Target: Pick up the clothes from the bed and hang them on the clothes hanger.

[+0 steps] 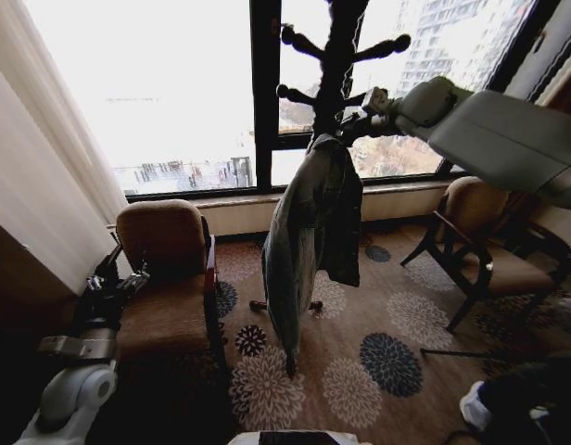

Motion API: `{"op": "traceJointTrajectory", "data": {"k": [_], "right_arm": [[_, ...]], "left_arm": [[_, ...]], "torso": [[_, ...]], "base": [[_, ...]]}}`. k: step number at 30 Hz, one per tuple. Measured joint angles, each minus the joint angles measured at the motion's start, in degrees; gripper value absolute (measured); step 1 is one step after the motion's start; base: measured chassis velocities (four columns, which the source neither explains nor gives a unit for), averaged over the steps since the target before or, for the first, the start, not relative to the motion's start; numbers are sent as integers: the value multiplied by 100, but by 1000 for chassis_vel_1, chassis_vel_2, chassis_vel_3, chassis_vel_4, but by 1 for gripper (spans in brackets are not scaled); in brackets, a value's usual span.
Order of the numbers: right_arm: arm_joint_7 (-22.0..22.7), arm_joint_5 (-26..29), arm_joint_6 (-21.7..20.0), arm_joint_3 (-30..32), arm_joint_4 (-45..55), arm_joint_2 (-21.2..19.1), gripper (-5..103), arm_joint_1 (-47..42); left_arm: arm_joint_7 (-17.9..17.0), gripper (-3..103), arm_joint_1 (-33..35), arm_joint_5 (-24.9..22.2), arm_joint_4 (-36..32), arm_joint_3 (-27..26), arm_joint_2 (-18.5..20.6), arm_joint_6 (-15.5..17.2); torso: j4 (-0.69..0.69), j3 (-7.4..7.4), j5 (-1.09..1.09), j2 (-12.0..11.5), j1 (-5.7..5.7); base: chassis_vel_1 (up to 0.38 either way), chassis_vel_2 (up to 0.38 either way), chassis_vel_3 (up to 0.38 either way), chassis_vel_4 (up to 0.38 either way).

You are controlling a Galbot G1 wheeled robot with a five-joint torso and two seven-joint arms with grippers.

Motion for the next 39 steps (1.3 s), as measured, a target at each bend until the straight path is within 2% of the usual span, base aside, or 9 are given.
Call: {"op": "traceJointTrajectory", "data": {"k": [12,21,23,26,29,31,32,36,39], "right_arm": [[118,-47,-44,-81,399,-43,25,-6],[180,-21,-112,-84,683,-199,23,32],[241,38,-159,-84,814,-241,37,48],[270,83,-188,-81,872,-258,43,66],[343,204,-272,-67,1125,-341,60,119],[362,235,-293,-66,1167,-354,60,127],[399,283,-331,-64,1234,-380,65,139],[513,410,-433,-52,1479,-515,86,190],[598,511,-493,-26,1606,-585,91,202]], "left_arm": [[10,100,30,-35,27,-20,-8,-22],[11,100,6,-21,24,7,1,-16],[11,100,4,-16,10,8,8,-10],[11,100,2,-15,-1,9,8,-6],[11,100,20,2,-34,17,-3,-1],[11,100,27,2,-37,17,-4,-1],[11,100,34,2,-44,16,-5,-1],[10,100,56,2,-90,3,-9,-1],[10,100,71,2,-111,-1,-11,-1]], "torso": [[6,0,-2,0,-1],[0,1,2,0,1],[2,1,1,0,0],[2,0,-1,0,0],[6,0,-1,0,0],[7,0,-1,0,0],[8,0,-2,0,0],[2,0,-1,0,0],[0,0,0,0,0]], "base": [[0,0,0,0],[0,0,0,0],[0,0,0,0],[0,0,0,0],[0,0,0,0],[0,0,0,0],[0,0,0,0],[0,0,0,0],[0,0,0,0]]}}
